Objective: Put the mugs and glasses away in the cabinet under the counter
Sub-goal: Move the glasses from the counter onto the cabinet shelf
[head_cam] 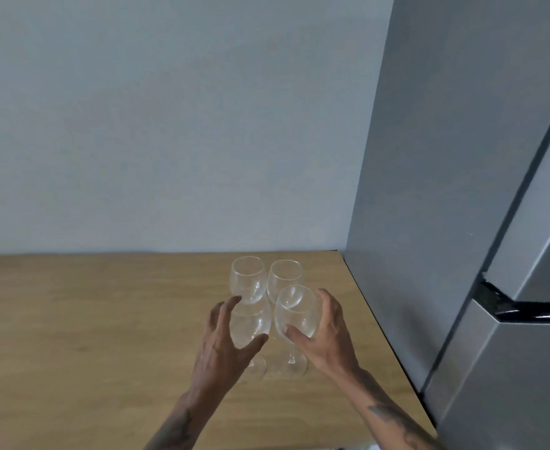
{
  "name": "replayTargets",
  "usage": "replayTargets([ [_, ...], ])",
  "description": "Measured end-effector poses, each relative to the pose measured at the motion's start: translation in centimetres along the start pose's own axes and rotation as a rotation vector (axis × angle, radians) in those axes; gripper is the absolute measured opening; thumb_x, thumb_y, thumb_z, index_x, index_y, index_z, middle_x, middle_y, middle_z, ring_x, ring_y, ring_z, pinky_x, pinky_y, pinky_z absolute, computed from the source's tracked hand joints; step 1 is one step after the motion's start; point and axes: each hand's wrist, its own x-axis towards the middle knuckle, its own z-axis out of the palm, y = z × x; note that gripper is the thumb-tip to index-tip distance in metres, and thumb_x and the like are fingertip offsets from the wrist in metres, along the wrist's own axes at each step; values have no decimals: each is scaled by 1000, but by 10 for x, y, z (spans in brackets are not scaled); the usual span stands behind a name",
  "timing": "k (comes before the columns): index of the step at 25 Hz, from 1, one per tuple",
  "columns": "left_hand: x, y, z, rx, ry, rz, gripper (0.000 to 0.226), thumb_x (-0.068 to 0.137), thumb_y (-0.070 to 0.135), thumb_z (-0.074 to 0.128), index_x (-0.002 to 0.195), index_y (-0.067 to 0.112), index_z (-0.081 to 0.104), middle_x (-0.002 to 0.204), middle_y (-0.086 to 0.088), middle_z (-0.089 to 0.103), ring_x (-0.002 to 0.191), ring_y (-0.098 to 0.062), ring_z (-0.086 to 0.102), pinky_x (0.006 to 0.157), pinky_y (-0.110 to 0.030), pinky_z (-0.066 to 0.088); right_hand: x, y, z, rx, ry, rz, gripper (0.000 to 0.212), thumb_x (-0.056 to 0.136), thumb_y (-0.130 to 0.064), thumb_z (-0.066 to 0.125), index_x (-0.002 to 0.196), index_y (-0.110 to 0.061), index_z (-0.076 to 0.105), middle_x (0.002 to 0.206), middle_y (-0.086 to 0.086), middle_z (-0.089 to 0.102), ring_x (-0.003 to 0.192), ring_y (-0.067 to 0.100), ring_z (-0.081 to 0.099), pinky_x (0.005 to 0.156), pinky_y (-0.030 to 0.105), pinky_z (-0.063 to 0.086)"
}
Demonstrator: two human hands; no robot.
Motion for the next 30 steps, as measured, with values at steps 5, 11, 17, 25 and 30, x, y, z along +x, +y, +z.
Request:
replayTargets([
  [5,0,-17,17,-94,-19,11,78,73,33,87,135,41,42,129,35,40,119,-9,53,88,-27,50,-2,9,24,85,22,17,88,71,-37,85,140,-23,33,143,-5,43,117,-2,38,94,15,34],
  [11,-16,-2,5,-73,24,0,70,66,35,90,122,41,47,122,45,39,94,5,54,73,-37,61,-23,0,9,123,68,-36,81,66,-37,86,130,-30,37,126,-17,40,111,2,43,89,19,37],
  [17,-68,43,-29,-54,58,27,66,67,35,90,118,37,49,114,32,43,101,-15,58,76,-40,60,-65,-20,-40,137,68,-112,78,66,-37,86,128,-29,39,127,-15,43,114,6,45,91,22,39],
  [25,-172,91,-78,-120,55,-24,67,68,31,91,118,41,47,122,14,45,111,-20,59,83,-35,60,-159,-34,-96,167,101,-190,76,66,-36,88,125,-20,41,122,-13,44,111,12,50,94,42,51],
  [30,-228,73,-54,-104,50,-73,67,66,33,90,117,37,47,122,15,51,105,-23,64,72,-43,62,-214,2,-77,203,106,-126,76,66,-35,87,124,-17,43,119,-13,46,110,18,55,87,43,54],
])
